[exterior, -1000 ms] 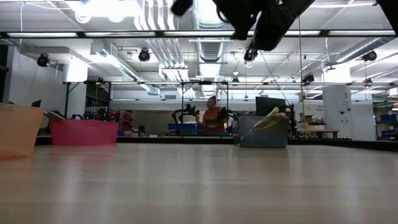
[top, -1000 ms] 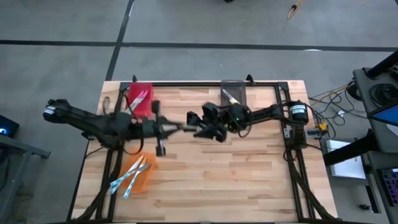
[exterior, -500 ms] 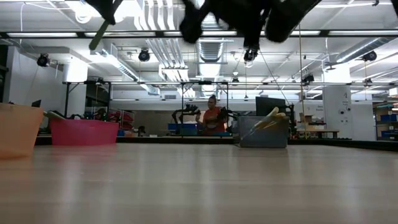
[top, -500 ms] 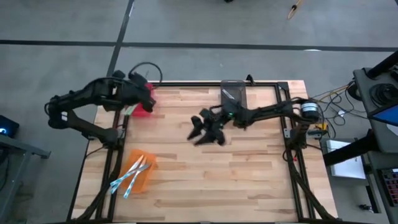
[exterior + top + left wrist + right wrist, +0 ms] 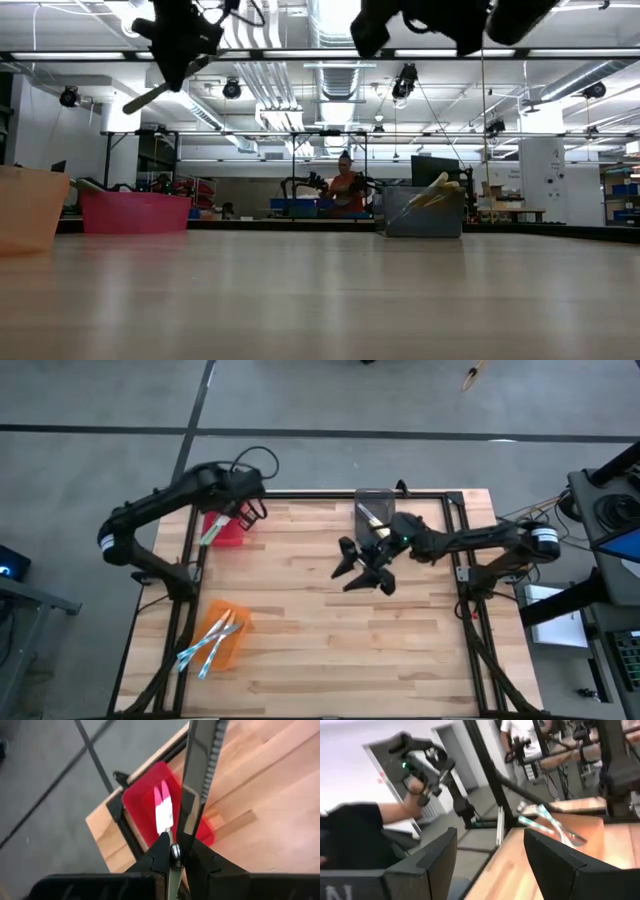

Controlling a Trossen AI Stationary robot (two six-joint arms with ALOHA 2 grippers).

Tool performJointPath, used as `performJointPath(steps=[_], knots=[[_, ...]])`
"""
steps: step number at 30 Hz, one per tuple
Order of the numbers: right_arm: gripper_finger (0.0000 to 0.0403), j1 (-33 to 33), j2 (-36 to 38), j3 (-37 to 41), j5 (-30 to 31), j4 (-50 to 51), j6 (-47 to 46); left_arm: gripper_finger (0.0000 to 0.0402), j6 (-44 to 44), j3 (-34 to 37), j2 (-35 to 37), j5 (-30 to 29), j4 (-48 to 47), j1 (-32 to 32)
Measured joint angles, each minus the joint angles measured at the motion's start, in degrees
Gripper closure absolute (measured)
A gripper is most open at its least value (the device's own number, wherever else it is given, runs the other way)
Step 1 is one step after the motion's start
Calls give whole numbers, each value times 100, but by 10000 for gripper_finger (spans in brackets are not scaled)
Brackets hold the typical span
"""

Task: Sort silverware by color (type)
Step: Put the green knife into the red bin

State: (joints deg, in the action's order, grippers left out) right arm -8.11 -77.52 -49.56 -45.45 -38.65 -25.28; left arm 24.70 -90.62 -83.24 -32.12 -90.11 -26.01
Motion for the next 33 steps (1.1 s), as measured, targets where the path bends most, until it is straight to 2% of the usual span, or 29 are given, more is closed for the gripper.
performJointPath(steps=[5, 12, 23, 33], knots=[[184, 20, 803, 434, 376, 47, 317, 385, -277, 81, -548, 446, 17, -476], [184, 23, 1247, 759, 503, 197, 537, 385, -688, 575, -1057, 629, 11, -1026], [184, 34, 1273, 796, 503, 201, 593, 385, -860, 1634, -1285, 604, 10, -1420], [184, 36, 1264, 796, 503, 243, 604, 370, -629, 2074, -1401, 556, 7, -1505]])
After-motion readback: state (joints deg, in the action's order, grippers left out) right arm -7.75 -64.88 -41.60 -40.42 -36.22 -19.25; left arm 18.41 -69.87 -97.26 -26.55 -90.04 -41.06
